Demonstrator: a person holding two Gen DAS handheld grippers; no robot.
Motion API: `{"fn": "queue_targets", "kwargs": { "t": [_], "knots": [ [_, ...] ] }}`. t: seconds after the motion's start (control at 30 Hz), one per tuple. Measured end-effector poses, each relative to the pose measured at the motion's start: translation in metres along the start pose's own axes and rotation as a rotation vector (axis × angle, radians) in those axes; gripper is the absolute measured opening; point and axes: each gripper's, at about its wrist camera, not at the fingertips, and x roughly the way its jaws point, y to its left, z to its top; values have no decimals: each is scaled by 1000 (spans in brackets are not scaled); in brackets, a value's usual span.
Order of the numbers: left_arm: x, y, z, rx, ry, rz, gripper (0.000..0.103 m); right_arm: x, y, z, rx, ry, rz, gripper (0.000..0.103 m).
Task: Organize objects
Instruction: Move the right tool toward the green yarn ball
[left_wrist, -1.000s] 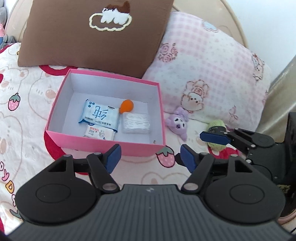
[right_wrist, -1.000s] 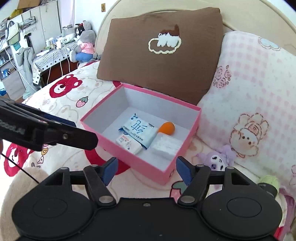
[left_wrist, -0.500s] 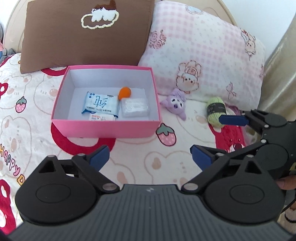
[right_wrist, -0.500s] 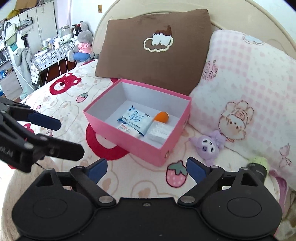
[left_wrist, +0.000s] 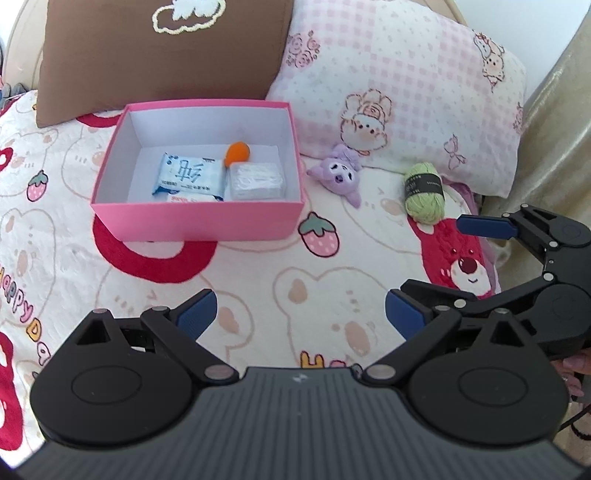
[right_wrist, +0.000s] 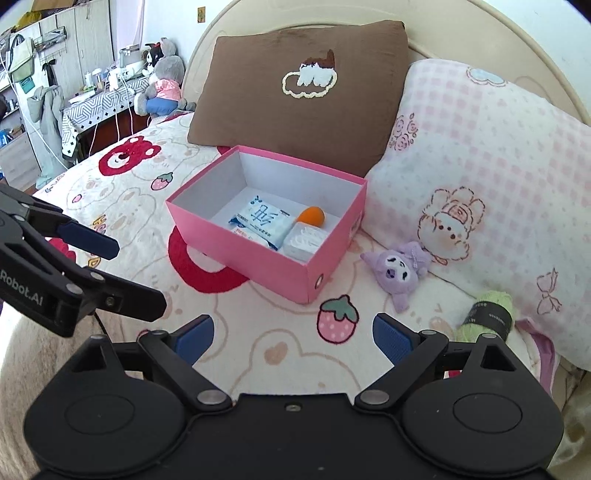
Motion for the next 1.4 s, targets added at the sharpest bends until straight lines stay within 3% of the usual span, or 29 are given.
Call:
{"fn": "queue_targets", "kwargs": {
  "t": [0.33,0.67,0.9,1.07,1.3,1.4],
  "knots": [
    [23,-22,-10,16,65,-11,101,-18,-25,-26,36,6,-24,95],
    [20,-50,-6,0,43,-50,102,-44,-54,-42,92,-6,-68,95],
    [41,-68,5,-29,46,-56,103,-41,-97,-46,183,-30,-91,95],
    [72,-75,13,-84,88,-109,103,-30,-140,-49,312,-19,-76,95],
    [105,-91,26,-75,25,-119,103,-10,-194,-63,480,-17,-49,95],
    [117,-101,30,-52,-54,-97,103,3,-214,-66,562,-8,-29,95]
  ]
}}
